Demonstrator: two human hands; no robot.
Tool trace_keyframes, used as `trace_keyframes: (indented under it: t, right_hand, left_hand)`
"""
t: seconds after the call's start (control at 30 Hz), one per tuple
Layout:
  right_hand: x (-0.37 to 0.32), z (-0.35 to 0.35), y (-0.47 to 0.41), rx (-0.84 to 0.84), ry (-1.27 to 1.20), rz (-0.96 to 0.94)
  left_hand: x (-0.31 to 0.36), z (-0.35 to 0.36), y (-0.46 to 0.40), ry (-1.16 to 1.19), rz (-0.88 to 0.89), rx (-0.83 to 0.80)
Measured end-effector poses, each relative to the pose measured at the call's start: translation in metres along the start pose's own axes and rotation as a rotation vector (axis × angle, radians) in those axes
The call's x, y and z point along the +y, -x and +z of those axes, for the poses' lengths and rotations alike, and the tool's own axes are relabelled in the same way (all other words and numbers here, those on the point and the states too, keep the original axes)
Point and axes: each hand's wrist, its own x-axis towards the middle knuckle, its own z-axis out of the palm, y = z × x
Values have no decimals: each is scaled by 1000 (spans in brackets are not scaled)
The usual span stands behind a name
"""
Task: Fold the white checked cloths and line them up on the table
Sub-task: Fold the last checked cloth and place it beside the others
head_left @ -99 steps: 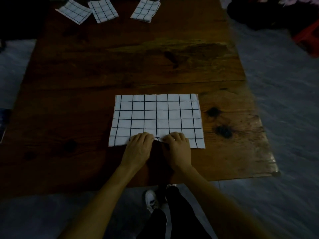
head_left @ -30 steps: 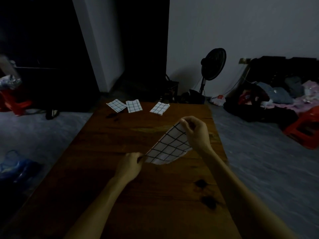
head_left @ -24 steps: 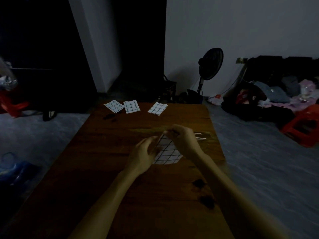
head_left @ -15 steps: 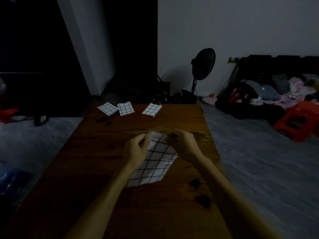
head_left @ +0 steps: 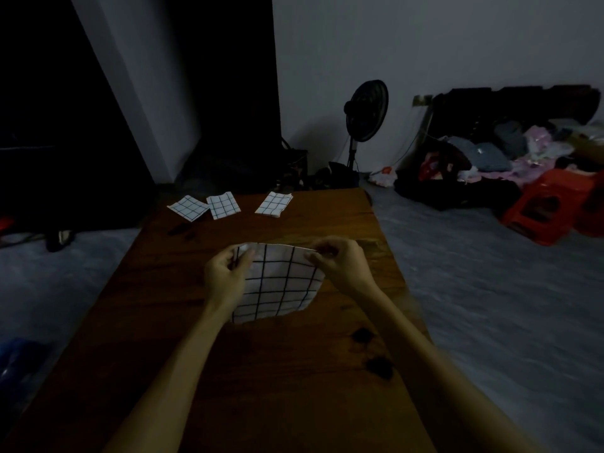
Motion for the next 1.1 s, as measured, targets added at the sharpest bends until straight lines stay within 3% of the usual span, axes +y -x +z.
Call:
trace_keyframes:
  t: [0.3,1.1]
  right_hand:
    - [-5,-5,3,73,-255,61]
    - [8,-13,8,125,-342,108]
  left_hand:
    - [3,0,-1,147,-158,42]
    - [-6,0,4,134,-71,-124]
